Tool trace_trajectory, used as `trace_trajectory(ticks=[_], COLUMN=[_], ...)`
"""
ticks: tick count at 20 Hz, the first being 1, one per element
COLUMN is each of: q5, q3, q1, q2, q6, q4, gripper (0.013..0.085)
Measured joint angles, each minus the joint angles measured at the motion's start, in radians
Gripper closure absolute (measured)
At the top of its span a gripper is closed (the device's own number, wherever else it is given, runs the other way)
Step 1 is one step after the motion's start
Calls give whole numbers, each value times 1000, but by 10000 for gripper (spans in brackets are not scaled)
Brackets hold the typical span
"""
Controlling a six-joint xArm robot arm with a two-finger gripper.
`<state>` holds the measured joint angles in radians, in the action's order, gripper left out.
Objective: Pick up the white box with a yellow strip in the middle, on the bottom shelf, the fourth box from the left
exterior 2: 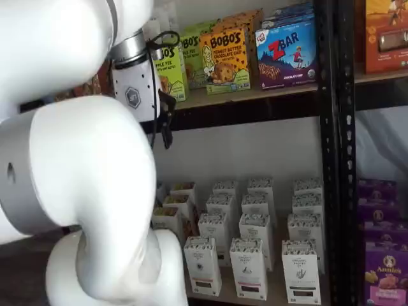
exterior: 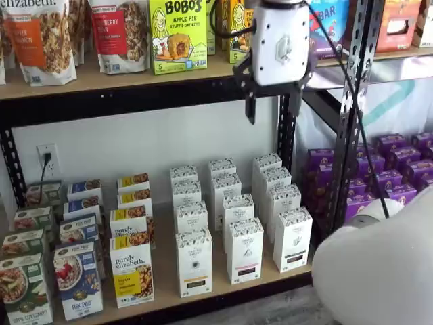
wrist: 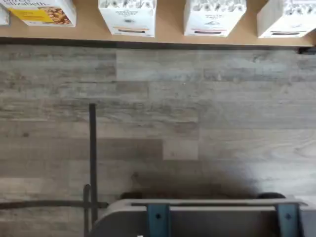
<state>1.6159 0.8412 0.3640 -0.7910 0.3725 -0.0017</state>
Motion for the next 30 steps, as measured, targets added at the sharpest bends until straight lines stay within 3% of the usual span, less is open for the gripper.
trace_trajectory(ticks=[3,12,18,23,26,30], q5=[-116,-308,-447,-595,-656,-762], q3=[-76,-202,-243,-260,-262,-273], q1=[24,85,109,108,97,73], q2=[-21,10,118,228,286,368], q6=[24,91,122,149,140,69], q4=[11,-16,-25,-75,-71,8], gripper=[130,130,130,130,130,130])
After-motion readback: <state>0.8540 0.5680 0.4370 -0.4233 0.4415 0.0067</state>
